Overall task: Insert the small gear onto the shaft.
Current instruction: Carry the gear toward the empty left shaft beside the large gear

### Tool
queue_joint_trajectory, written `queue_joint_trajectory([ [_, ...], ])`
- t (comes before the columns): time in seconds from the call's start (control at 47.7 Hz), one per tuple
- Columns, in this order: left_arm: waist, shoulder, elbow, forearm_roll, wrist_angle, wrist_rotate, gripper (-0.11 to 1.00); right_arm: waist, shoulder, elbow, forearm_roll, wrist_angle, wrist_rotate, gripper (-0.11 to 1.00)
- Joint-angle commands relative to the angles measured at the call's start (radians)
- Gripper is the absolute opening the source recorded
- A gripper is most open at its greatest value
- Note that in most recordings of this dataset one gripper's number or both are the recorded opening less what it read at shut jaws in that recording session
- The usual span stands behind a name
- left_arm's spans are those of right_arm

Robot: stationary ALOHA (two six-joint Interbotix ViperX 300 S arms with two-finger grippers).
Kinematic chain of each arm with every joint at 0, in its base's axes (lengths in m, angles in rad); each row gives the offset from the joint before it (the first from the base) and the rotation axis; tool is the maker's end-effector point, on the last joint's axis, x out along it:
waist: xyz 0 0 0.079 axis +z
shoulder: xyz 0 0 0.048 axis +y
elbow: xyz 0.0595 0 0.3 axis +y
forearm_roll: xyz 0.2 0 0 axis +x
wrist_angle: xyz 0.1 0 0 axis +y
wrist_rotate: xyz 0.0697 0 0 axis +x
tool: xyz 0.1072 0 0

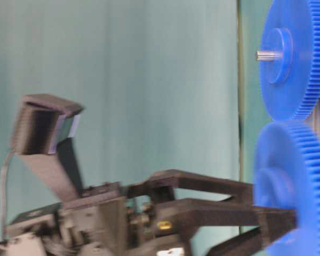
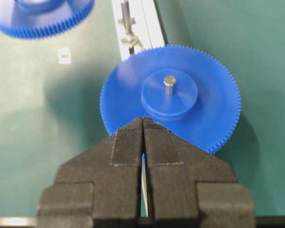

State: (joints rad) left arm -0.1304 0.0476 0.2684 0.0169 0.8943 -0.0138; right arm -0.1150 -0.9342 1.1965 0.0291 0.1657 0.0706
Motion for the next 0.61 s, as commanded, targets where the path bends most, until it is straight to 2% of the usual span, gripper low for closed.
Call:
queue_joint_trajectory([
  [0.0, 0.014, -0.048, -0.041, 0.003, 0.029, 0.002, 0.69, -0.003, 0.006, -0.009, 0.002, -0.006, 0.008, 0.01],
  [0.587, 0.091, -0.086, -0.152, 0.006, 0.179, 0.003, 0.69, -0.002, 0.006, -0.011, 0.002, -0.005, 0.008, 0.00],
])
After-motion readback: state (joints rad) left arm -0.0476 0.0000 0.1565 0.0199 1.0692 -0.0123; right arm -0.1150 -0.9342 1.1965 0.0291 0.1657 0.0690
